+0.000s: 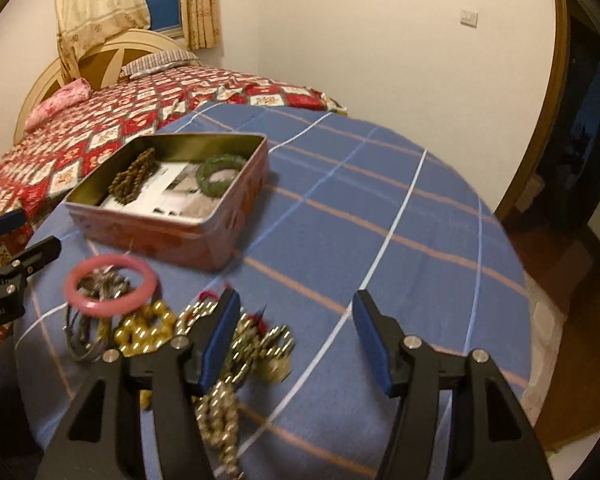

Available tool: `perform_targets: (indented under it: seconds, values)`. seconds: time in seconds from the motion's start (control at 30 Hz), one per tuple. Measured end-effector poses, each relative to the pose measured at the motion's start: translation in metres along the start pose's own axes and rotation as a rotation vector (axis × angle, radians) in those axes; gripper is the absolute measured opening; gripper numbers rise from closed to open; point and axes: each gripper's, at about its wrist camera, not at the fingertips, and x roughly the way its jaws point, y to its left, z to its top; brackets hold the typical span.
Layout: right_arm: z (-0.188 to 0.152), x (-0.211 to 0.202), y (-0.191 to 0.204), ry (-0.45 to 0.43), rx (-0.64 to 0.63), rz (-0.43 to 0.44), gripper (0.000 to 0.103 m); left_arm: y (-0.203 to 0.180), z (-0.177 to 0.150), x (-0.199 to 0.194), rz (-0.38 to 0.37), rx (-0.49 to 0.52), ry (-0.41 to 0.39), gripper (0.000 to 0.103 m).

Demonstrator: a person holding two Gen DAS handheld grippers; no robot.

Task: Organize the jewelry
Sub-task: 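Withdraw both tools back toward the remaining jewelry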

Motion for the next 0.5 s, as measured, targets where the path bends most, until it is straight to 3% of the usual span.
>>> perform_targets:
  seconds: [0.3, 0.5]
  values:
    - [-0.008, 0.001, 0.014, 0.005, -0.037, 0.035, 0.062, -0.016, -0.017, -0.011, -0.023, 0.022, 0.021, 0.083]
    - [-0.013, 0.004, 0.015, 0.016, -0.038, 0.053, 0.053, -0.021, -0.027, -0.005, -0.047, 0.023, 0.071, 0.064]
